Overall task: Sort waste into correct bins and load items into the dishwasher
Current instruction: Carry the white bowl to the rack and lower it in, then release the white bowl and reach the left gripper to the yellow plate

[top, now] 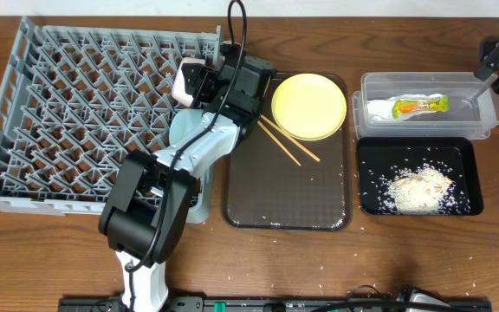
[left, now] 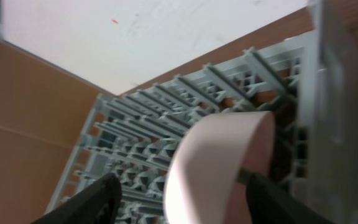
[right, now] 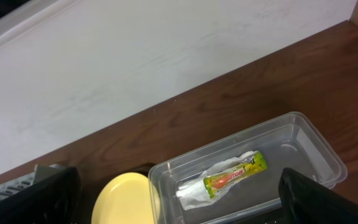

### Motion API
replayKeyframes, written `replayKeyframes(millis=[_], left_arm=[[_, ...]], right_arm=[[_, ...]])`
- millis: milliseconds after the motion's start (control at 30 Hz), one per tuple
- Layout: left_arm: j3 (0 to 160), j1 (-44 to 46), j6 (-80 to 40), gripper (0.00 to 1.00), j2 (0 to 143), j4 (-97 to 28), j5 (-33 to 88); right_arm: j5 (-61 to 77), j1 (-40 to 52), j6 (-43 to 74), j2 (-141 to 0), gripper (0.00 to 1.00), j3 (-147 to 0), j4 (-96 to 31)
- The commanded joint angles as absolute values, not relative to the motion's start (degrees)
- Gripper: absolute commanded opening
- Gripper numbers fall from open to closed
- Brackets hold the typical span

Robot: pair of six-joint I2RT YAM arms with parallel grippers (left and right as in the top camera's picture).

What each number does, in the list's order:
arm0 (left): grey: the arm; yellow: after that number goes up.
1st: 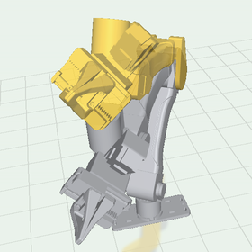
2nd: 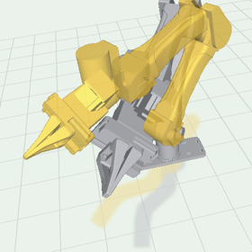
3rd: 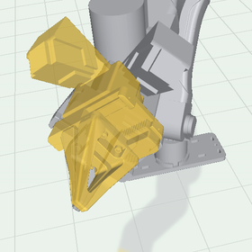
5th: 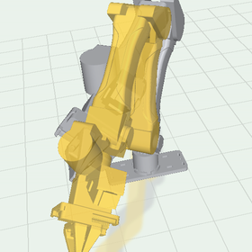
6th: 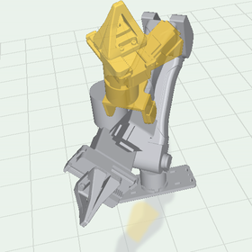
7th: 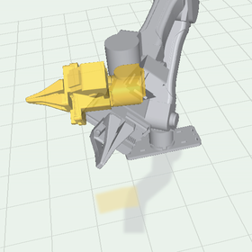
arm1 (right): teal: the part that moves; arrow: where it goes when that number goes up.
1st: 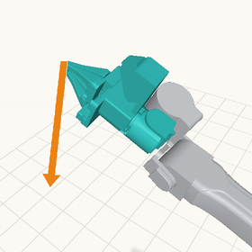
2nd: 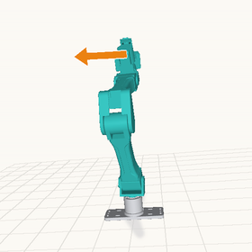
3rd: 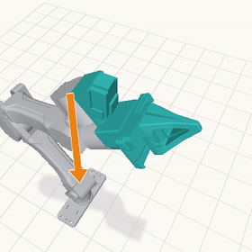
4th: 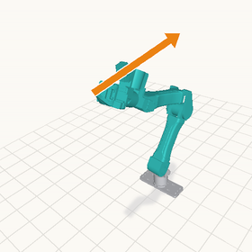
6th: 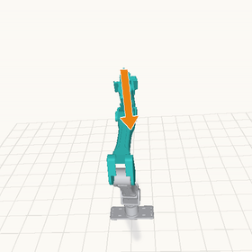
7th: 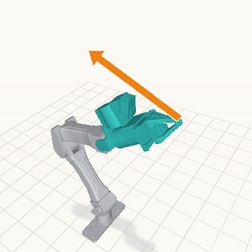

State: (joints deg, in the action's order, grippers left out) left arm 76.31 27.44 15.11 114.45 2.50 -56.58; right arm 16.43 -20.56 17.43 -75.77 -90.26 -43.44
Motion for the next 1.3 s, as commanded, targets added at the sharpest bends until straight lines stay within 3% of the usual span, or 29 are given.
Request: replayKeyframes(millis=[0,200,400,567,800,1267], left_arm=[[76.51,27.24,11.38,0.68,111.35,2.35,-51.35],[76.51,27.24,2.81,0.7,103.9,-3.99,-35.99],[76.51,27.24,-17.3,0.7,97.69,-14.79,-10.24],[76.51,27.99,-32.75,0.69,100.09,-16.16,5.87],[76.51,30.68,-39.53,0.69,109.58,-8.21,6.11],[78.08,30.63,-39.53,0.69,120.68,-3.05,3.84]], right_arm=[[16.08,-20.78,17.98,-75.77,0.99,-90.3,-43.35],[16.08,-20.78,17.98,-75.77,0.99,-90.28,-43.35],[16.08,-20.78,17.98,-75.77,0.99,-90.28,-43.35],[16.08,-20.75,17.98,-75.77,0.99,-90.28,-43.35],[16.08,-20.78,17.98,-75.77,0.99,-90.28,-43.35],[16.08,-20.78,17.98,-75.77,0.99,-90.28,-43.35]])
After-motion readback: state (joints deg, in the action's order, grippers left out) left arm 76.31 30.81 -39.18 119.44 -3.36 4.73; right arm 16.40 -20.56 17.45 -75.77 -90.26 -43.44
